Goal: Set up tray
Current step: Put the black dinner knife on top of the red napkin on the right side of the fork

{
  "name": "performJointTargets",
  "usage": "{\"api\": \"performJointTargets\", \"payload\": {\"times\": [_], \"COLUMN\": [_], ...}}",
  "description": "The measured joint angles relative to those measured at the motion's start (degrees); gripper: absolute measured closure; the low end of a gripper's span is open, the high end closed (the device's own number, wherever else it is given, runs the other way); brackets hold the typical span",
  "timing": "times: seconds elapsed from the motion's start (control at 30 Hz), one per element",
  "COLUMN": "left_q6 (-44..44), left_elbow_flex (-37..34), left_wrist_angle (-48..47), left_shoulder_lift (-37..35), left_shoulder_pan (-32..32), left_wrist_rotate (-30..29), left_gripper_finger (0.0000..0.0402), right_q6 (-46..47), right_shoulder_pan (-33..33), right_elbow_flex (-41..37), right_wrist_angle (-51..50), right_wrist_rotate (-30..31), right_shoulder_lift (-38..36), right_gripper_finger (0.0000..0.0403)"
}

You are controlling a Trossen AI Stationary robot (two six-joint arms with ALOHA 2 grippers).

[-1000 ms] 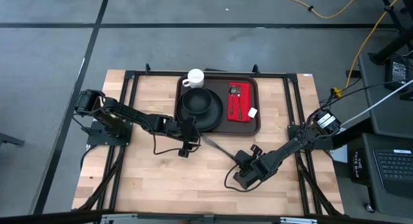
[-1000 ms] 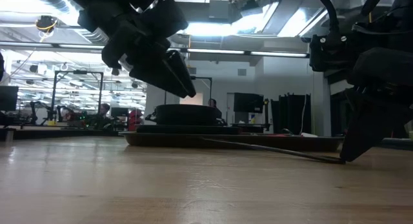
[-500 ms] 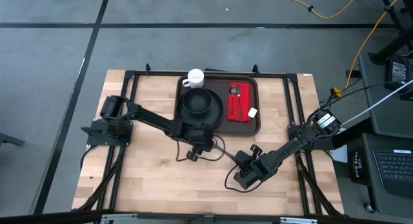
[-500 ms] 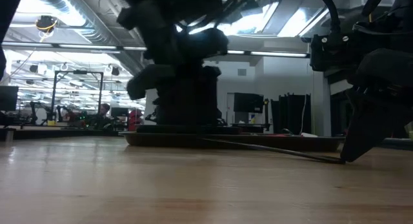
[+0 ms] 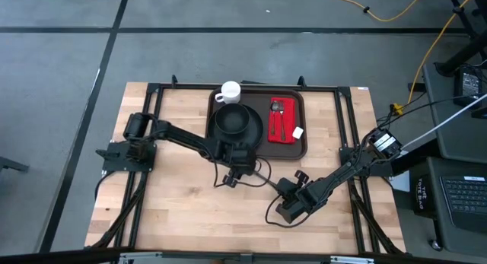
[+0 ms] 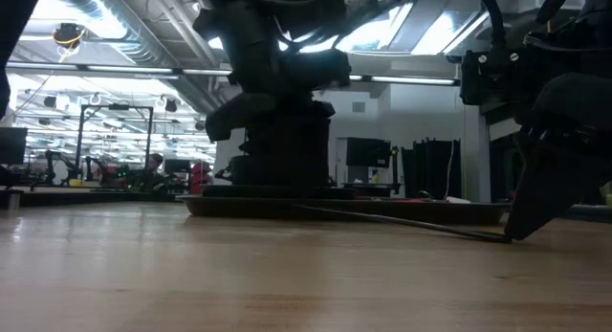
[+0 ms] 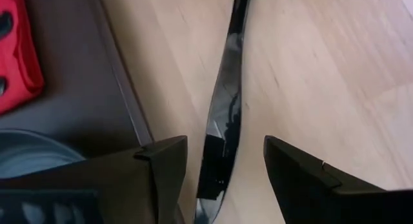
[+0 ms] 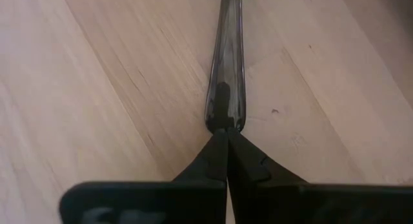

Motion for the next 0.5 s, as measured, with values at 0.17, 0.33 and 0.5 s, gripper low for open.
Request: {"api": "performJointTargets", "payload": {"times": [0.17,0.33,0.5], "left_q6": [-0.04,-0.20,-0.16], "left_elbow_flex": [0.00,0.02,0.10], "left_wrist_angle": [-0.07,0.30,-0.08], "left_shoulder_lift": [0.28,1.03,3.17], "left_shoulder_pan": [0.82,1.23,1.29], "left_wrist_rotate": [0.55,1.46,-0.05], "left_gripper_finger": [0.0203,0.0203,0.0203], "right_q6": [0.00,0.00,0.00], "right_shoulder_pan": [0.00,0.00,0.00], "right_elbow_flex": [0.00,0.00,-0.01], "right_wrist_angle": [0.04,0.04,0.17], "right_wrist_rotate": [0.00,0.00,0.10], "right_shoulder_lift": [0.00,0.00,0.00], "right_gripper_finger": [0.0403,0.0403,0.0403]}}
